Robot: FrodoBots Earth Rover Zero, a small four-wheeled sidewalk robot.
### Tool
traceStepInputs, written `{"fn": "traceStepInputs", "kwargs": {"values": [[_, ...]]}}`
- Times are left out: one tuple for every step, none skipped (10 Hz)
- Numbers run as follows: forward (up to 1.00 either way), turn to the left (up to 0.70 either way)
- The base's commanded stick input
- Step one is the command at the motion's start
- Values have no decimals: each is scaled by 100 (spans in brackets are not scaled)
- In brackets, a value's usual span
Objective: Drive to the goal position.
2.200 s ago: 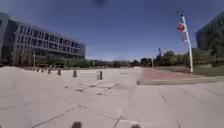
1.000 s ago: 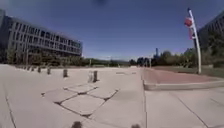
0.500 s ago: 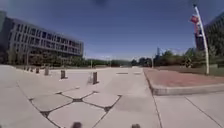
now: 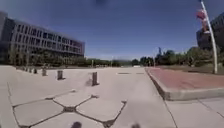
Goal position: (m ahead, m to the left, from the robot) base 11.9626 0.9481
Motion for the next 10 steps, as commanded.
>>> {"fn": "traceStepInputs", "kwargs": {"values": [[85,-19],[85,1],[85,1],[85,1],[85,1],[85,1],[85,1],[85,1],[85,1],[85,1]]}}
